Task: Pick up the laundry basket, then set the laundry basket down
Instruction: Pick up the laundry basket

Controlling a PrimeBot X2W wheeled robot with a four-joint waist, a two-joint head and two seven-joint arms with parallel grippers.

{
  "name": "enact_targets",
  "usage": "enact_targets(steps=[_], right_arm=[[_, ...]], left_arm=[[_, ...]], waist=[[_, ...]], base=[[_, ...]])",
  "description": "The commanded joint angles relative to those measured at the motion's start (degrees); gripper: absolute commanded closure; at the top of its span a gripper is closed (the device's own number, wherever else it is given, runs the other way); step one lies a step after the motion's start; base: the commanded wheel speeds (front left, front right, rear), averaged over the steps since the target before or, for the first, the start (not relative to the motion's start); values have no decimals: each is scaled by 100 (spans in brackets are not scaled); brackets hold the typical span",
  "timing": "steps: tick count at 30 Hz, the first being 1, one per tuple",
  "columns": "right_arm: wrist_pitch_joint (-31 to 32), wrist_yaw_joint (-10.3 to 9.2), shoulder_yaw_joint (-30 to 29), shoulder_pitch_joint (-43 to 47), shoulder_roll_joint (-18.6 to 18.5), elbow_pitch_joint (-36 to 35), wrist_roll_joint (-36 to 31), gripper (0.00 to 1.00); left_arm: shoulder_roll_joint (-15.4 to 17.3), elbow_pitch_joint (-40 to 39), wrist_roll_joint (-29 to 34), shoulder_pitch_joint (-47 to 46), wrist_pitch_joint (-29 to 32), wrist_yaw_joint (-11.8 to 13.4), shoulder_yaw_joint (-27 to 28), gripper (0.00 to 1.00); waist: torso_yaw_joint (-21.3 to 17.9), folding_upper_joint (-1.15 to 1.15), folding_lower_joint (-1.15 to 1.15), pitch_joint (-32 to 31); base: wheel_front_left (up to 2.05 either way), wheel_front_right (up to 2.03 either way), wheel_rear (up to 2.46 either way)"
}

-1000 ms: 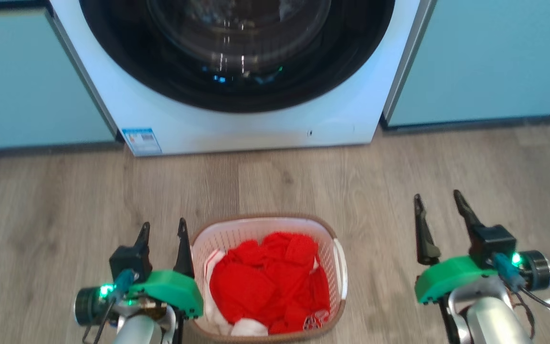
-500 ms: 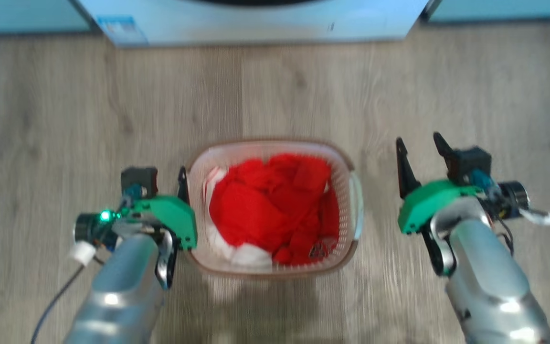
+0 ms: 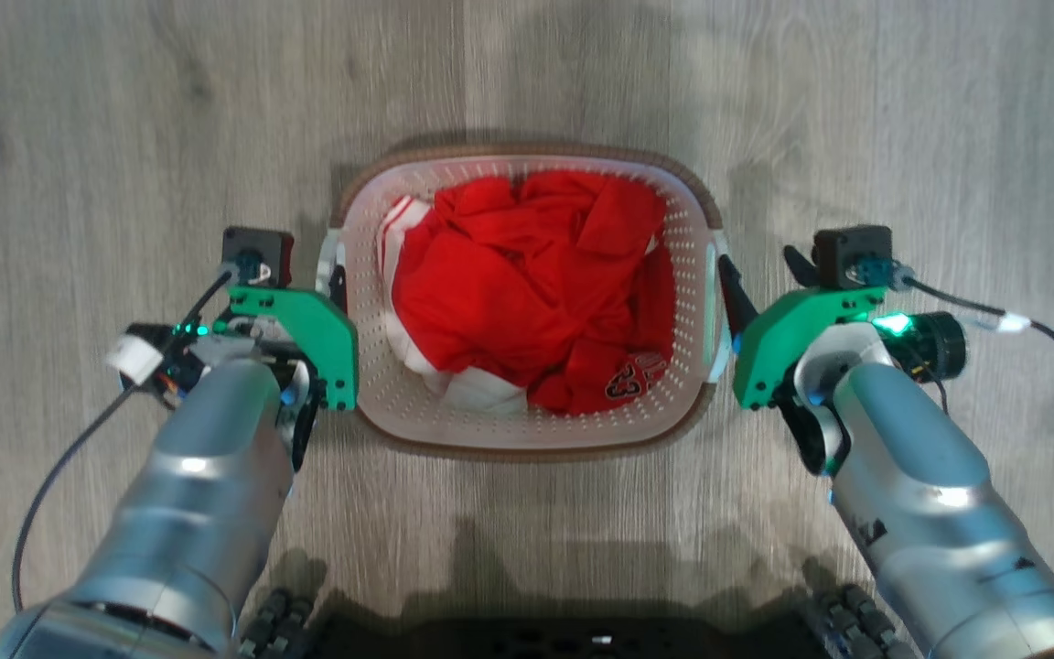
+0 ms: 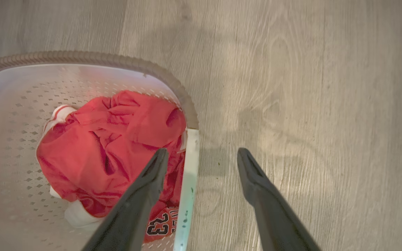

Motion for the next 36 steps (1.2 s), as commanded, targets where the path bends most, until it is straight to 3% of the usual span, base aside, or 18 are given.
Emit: enact_targets(steps=[1, 17, 36], right_arm=[[45, 9, 218, 49, 63, -25, 191, 0], [444, 9, 988, -566, 63, 713, 1279, 0], [602, 9, 1609, -1094, 63, 1280, 2097, 0]], left_arm=[[140, 12, -8, -63, 27, -40, 37, 0], [140, 173, -237, -518, 932, -472, -440, 0], [140, 116, -462, -710, 1381, -499, -1140, 0]], waist=[[9, 0, -1, 176], [64, 0, -1, 650], [147, 0, -1, 1030]], base=[[0, 0, 0], [0, 0, 0], [0, 0, 0]])
